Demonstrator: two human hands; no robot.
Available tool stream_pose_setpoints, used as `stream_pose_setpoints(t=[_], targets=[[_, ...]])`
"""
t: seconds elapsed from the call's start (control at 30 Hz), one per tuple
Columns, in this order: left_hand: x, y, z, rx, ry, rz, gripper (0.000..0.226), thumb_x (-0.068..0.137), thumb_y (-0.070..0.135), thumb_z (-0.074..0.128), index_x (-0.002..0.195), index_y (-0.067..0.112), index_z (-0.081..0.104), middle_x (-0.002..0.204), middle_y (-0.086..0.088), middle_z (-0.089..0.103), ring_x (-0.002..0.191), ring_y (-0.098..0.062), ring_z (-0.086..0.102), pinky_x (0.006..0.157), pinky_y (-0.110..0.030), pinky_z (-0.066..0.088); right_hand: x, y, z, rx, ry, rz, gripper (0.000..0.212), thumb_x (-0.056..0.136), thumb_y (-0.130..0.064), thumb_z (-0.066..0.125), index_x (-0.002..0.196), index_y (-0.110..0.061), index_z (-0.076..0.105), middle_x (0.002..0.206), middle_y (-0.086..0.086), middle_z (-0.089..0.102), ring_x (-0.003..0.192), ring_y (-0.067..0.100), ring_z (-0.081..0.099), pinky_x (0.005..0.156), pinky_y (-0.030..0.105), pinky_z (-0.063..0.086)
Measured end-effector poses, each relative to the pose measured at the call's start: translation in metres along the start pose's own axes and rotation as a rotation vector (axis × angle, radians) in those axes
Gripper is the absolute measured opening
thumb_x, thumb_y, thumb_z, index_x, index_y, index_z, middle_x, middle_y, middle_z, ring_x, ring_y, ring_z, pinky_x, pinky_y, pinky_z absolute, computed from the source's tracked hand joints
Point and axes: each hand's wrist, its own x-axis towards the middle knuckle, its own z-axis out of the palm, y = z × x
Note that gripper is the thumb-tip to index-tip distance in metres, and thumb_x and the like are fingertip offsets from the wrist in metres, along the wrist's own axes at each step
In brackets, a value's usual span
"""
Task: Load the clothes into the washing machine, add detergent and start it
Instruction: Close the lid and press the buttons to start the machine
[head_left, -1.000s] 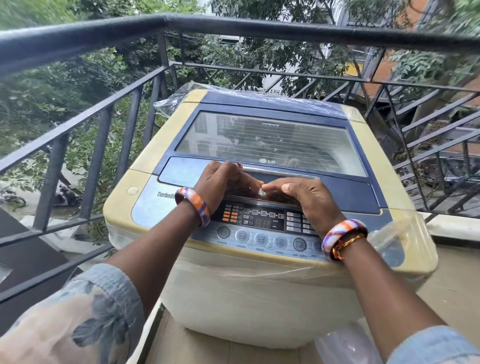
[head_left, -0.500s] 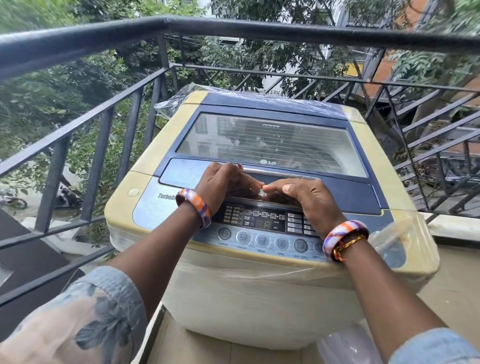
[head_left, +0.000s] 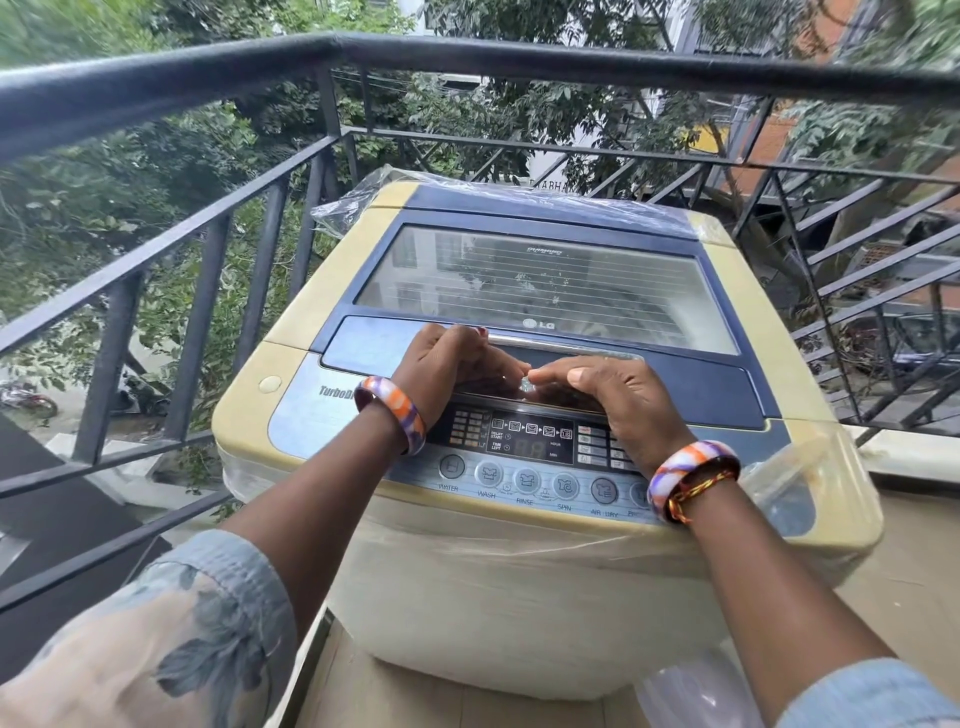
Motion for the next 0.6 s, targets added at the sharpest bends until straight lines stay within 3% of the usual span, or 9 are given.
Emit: stream_pose_setpoints(t=[0.13,0.6], targets=[[-0.0004,0.0005,-0.0001,-0.017,-0.008,0.001,0.048,0.078,0.023,0.032,0.072,-0.009,0.066,0.067,-0.009,0.074,0.079,-0.018,0.072,0.08,-0.022,0.057,0.0003,0.0008,-0.0002,-0.002,-0.001,0.0,0.039,0.074,-0.037,0.044,0.086,-0.019,0.076,0.092,0.006,0.075,0.095,0.026,0.068,0.095,0.052,0.047],[-0.0032,0.0042,0.0023,-0.03,-0.006,-0.002,0.046,0.078,0.023,0.032,0.071,-0.006,0.067,0.066,-0.009,0.074,0.082,-0.021,0.071,0.078,-0.021,0.057,0.0002,0.0014,-0.0001,0.015,-0.009,-0.013,0.037,0.075,-0.035,0.043,0.085,-0.019,0.076,0.093,0.006,0.075,0.093,0.023,0.069,0.094,0.049,0.049]])
